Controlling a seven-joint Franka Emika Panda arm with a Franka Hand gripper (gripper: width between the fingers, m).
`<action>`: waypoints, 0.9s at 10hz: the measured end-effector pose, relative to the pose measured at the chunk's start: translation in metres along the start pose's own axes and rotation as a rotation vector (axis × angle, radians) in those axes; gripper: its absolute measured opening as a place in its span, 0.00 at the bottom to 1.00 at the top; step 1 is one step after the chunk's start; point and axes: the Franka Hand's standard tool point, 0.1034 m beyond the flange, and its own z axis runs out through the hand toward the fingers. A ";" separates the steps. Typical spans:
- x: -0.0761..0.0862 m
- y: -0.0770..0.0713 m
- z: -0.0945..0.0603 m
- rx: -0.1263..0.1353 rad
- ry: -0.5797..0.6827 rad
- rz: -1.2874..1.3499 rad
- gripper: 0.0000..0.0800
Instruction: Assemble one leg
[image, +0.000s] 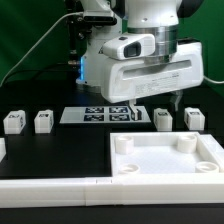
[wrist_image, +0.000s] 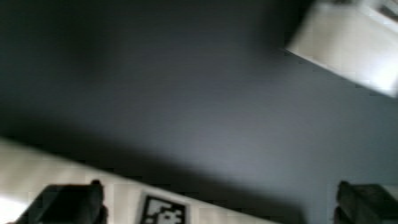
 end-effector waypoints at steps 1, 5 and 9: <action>0.000 -0.011 0.002 0.001 -0.004 0.071 0.81; 0.011 -0.062 0.004 0.008 0.002 0.144 0.81; 0.019 -0.079 0.006 0.010 -0.013 0.153 0.81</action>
Offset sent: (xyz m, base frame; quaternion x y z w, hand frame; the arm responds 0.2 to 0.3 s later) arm 0.0016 0.0465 -0.0001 0.0031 -0.0026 0.0620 0.9981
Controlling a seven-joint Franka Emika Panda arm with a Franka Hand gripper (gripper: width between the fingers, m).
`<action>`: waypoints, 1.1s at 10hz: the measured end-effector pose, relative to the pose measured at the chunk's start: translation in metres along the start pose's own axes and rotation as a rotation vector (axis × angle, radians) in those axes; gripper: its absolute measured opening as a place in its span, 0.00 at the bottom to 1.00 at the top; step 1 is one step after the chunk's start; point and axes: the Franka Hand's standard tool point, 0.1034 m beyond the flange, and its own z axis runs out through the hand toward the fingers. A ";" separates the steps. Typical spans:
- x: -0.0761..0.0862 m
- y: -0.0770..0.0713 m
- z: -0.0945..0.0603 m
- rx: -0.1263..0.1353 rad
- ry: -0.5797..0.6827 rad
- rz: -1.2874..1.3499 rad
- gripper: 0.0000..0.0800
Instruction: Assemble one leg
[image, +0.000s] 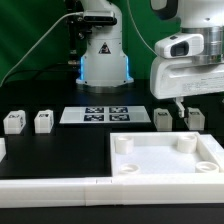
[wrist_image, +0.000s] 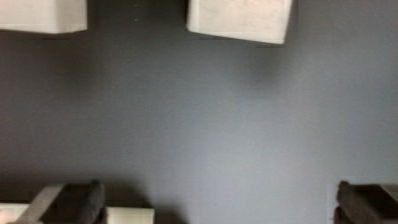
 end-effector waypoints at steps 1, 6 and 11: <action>0.001 -0.001 0.000 0.001 0.003 -0.002 0.81; -0.024 0.005 0.008 -0.019 -0.450 0.035 0.81; -0.034 -0.009 0.022 -0.038 -0.714 0.053 0.81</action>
Offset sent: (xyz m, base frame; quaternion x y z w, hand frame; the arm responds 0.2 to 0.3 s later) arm 0.0000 0.0000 0.0000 0.0000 -0.2667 0.0000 0.9638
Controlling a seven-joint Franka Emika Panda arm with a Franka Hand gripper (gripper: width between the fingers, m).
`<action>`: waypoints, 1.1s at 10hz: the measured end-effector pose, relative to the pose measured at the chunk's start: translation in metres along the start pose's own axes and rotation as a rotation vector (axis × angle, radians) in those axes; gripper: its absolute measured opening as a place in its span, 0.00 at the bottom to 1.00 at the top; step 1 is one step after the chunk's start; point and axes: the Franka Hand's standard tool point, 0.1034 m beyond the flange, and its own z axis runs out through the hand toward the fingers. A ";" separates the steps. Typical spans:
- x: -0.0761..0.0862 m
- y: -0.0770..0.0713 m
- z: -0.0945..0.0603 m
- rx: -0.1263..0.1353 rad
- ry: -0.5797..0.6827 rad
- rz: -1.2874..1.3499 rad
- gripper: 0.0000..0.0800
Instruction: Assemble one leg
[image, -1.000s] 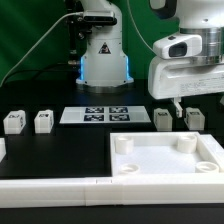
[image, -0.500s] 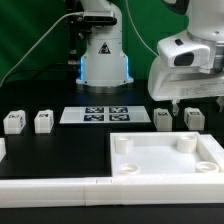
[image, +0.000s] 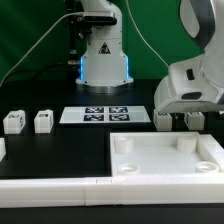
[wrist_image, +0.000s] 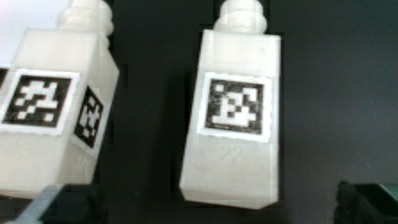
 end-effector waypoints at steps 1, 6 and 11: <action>0.000 0.000 0.000 0.000 -0.001 0.001 0.81; -0.005 -0.015 0.026 -0.011 -0.016 0.007 0.81; -0.003 -0.012 0.033 -0.018 -0.097 0.003 0.81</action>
Offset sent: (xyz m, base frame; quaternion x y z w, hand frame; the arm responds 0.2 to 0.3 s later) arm -0.0072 0.0019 -0.0152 0.0338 0.0019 -0.0124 0.9994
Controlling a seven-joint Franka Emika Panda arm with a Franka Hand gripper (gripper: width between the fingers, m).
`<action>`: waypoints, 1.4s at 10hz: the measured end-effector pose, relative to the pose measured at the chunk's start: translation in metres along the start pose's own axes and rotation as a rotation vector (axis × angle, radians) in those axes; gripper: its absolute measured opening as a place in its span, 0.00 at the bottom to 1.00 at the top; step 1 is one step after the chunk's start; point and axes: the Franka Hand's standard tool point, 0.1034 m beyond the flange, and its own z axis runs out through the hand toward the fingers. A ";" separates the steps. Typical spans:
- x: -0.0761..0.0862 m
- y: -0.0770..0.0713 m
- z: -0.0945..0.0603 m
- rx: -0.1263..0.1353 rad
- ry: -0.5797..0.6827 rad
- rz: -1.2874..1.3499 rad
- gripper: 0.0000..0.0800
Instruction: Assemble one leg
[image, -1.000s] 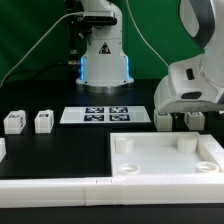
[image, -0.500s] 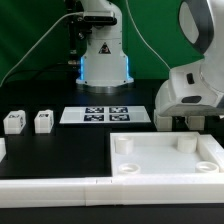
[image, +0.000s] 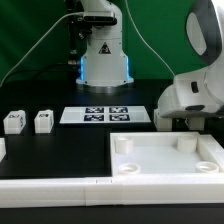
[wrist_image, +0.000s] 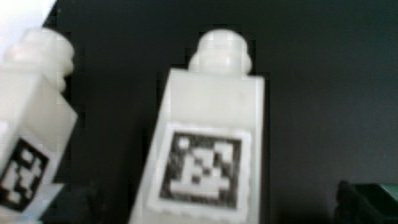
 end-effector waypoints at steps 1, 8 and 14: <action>-0.002 0.002 0.001 -0.003 -0.016 0.001 0.81; -0.006 0.009 0.007 -0.009 -0.081 0.011 0.81; -0.005 0.011 0.007 -0.010 -0.081 0.017 0.36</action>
Offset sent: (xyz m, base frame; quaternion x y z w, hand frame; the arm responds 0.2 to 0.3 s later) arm -0.0002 -0.0047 -0.0019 -0.0027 -0.0881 -0.0046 0.9961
